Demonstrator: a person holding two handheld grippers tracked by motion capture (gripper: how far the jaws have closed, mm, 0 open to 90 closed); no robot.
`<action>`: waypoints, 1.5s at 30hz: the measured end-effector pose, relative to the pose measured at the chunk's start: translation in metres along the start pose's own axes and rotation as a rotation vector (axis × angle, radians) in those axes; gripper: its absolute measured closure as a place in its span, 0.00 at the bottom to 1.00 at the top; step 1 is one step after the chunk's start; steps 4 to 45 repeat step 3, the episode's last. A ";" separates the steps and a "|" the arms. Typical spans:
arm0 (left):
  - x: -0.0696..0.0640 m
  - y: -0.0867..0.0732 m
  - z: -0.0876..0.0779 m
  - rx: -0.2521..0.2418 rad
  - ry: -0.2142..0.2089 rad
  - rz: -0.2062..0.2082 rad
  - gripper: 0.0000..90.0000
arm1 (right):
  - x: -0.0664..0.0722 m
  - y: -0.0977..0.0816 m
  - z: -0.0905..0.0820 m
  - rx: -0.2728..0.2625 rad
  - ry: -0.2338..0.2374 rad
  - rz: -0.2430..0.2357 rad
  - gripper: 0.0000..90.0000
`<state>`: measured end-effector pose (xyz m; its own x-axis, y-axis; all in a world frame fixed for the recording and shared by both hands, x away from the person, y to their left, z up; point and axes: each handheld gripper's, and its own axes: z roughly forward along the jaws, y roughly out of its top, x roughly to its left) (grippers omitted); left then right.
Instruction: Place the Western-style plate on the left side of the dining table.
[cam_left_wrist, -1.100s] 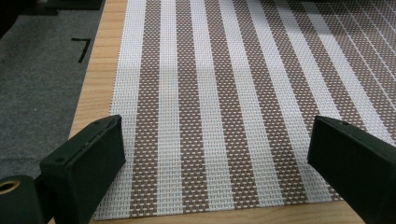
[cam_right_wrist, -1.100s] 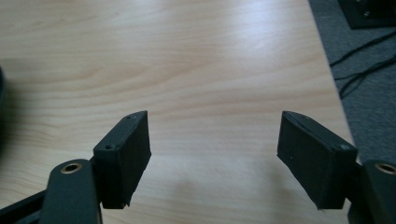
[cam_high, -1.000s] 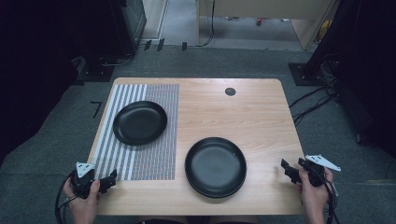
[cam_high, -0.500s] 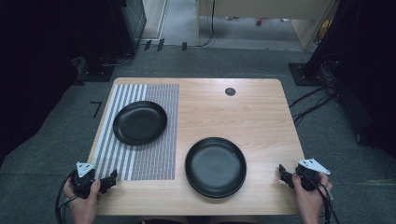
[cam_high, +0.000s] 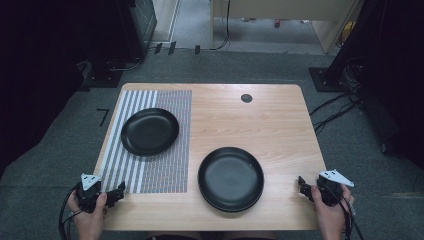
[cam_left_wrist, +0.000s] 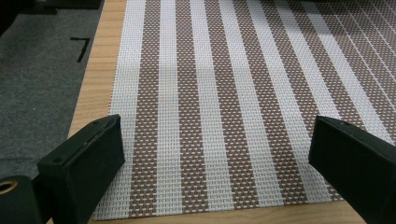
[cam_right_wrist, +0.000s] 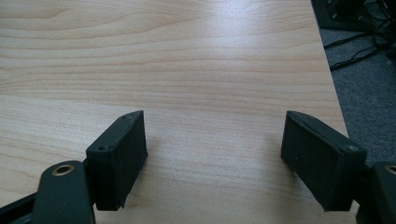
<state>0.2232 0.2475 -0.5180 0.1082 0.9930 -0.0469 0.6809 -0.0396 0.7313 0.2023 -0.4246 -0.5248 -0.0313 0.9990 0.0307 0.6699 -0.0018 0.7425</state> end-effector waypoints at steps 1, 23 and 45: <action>0.000 0.000 0.000 0.000 -0.001 0.000 0.04 | 0.000 0.000 0.000 0.000 0.000 0.000 0.24; 0.000 0.000 0.000 -0.001 -0.004 -0.001 0.04 | 0.000 0.000 0.000 0.000 0.000 0.000 0.25; 0.000 0.000 0.000 -0.001 -0.004 -0.001 0.04 | 0.000 0.000 0.000 0.000 0.000 0.000 0.25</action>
